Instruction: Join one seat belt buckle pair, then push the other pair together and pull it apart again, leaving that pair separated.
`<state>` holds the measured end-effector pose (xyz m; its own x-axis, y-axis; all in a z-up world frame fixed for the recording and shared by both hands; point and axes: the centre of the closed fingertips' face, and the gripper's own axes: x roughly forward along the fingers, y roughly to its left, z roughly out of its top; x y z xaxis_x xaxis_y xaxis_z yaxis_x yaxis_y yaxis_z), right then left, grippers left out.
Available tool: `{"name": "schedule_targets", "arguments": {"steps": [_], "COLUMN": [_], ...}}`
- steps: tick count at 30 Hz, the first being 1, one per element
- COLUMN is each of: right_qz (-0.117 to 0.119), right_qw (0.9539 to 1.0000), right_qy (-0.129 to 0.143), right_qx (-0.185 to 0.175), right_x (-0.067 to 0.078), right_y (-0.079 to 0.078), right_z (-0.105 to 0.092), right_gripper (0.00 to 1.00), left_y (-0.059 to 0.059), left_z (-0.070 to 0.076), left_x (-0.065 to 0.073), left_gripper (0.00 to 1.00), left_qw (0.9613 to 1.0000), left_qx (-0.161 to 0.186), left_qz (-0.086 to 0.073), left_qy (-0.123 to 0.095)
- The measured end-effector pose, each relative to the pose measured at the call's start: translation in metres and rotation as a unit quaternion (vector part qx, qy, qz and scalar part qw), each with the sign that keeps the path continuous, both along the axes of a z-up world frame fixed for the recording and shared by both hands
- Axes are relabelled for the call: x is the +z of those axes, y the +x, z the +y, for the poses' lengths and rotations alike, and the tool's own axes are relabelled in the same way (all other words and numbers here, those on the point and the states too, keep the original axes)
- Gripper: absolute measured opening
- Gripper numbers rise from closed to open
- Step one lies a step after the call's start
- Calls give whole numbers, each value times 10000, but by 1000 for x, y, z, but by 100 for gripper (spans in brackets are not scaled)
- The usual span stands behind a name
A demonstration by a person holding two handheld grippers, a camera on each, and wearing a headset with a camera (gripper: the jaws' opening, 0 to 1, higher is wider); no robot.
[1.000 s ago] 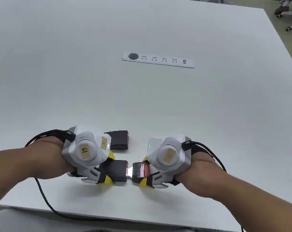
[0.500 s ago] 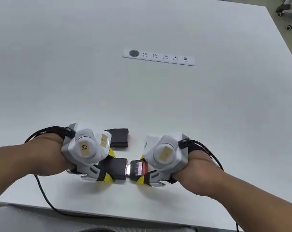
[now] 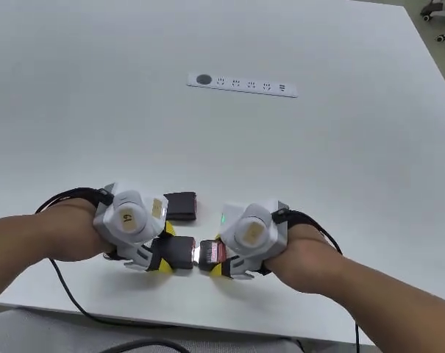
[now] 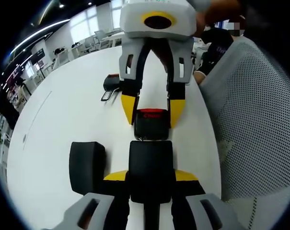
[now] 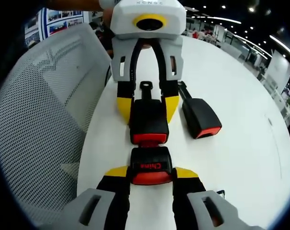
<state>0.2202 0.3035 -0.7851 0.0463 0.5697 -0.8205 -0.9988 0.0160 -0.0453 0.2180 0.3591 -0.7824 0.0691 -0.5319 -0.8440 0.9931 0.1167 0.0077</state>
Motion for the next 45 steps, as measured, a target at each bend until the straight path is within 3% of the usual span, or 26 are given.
{"name": "schedule_targets", "arguments": {"steps": [11, 18, 21, 24, 25, 29, 31, 32, 33, 34, 36, 38, 40, 42, 43, 45], "right_qz": [19, 260, 573, 561, 529, 491, 690, 713, 705, 744, 740, 636, 501, 369, 169, 106], "right_qw": [10000, 9996, 9979, 9977, 9979, 9976, 9955, 9956, 9956, 9951, 9945, 9949, 9959, 9971, 9987, 9990], "right_qy": [-60, 89, 201, 253, 260, 341, 374, 316, 336, 385, 463, 469, 443, 386, 283, 211], "right_qx": [-18, -3, -241, -270, -263, -340, -538, -521, -512, -530, -577, -621, -606, -538, -394, -374], "right_x": [3, 8, 11, 16, 15, 28, 32, 34, 41, 45, 53, 54, 59, 59, 60, 58], "right_y": [0, -1, -5, -7, -4, 4, 6, 7, 9, 9, 16, 29, 37, 42, 47, 53], "right_z": [2, -1, 0, -2, -3, -10, -14, -18, -21, -21, -24, -30, -33, -37, -40, -47], "right_gripper": [31, 32, 32, 32, 32, 36, 36, 35, 34, 34, 33, 33, 33, 33, 34, 35], "left_y": [1, 2, 0, -3, -3, -1, 4, 5, 9, 15, 25, 38, 47, 55, 59, 67], "left_z": [0, -1, 0, 1, 4, 6, 11, 11, 9, 8, 2, 0, -1, 2, 3, 9], "left_x": [0, 0, 0, 2, 3, 17, 22, 31, 40, 39, 57, 68, 75, 73, 73, 69], "left_gripper": [33, 35, 37, 38, 37, 42, 41, 41, 42, 43, 43, 43, 44, 47, 48, 50], "left_qw": [10000, 9998, 9992, 9988, 9987, 9990, 9994, 9994, 9994, 9992, 9978, 9967, 9958, 9956, 9954, 9952], "left_qx": [27, 187, 328, 370, 392, 397, 313, 337, 350, 391, 556, 628, 728, 746, 764, 824], "left_qz": [22, 67, 204, 318, 318, 226, 121, 96, 33, -34, -154, -314, -346, -389, -407, -392], "left_qy": [28, -50, -59, 1, 83, 20, 57, 72, -15, -123, -326, -403, -441, -424, -408, -360]}}
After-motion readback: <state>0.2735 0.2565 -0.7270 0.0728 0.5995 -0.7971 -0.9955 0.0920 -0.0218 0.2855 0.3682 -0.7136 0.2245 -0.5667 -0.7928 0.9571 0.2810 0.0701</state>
